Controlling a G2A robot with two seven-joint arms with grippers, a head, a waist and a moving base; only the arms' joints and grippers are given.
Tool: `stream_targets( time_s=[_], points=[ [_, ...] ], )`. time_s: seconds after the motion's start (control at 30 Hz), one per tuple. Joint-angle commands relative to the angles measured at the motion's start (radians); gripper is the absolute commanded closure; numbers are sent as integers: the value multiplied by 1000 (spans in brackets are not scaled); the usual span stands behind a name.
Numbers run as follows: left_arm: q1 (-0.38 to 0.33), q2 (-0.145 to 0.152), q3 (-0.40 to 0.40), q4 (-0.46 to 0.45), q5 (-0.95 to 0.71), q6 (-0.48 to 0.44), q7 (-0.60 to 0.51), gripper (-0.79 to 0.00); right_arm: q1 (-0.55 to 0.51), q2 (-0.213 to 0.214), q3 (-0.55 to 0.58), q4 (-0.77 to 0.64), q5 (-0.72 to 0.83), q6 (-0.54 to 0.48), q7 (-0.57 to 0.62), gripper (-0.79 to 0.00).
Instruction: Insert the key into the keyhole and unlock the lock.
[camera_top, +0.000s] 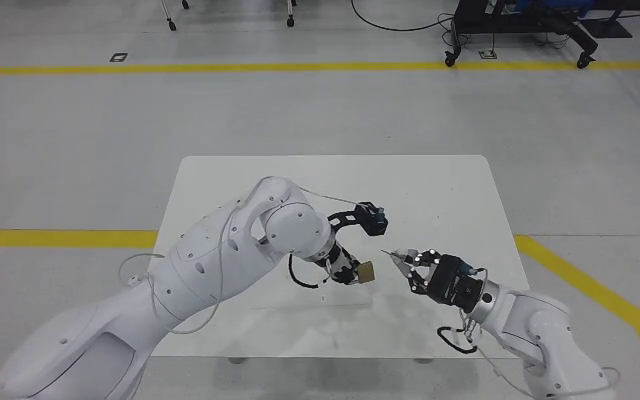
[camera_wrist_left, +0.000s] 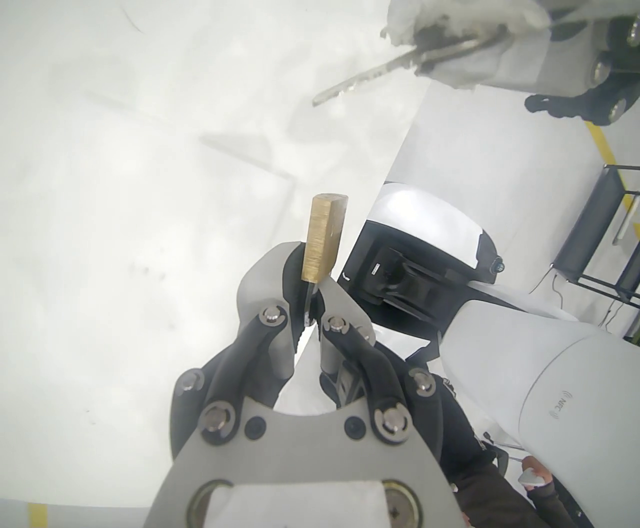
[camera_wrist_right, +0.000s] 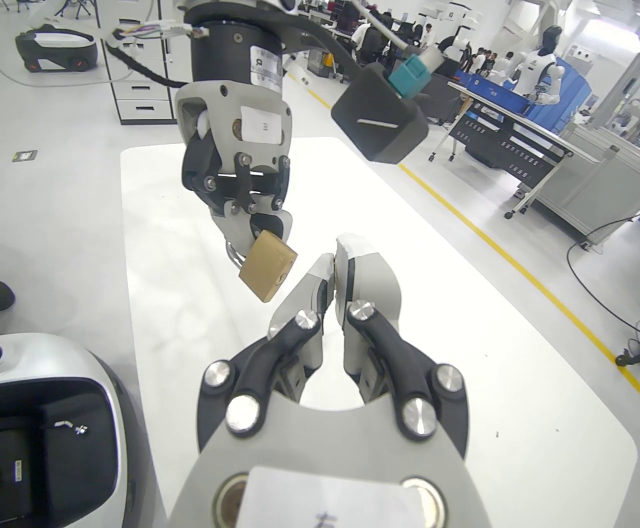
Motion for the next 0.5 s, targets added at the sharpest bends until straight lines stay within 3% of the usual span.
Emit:
stream_targets(
  time_s=[0.0,0.47],
  points=[
    [-9,-7,10,4,14,3,-5,0,2,0,-4,3,5,-3,10,0],
    [-52,-48,43,20,69,1,-30,0,32,-2,-59,18,9,-29,58,0]
  ],
)
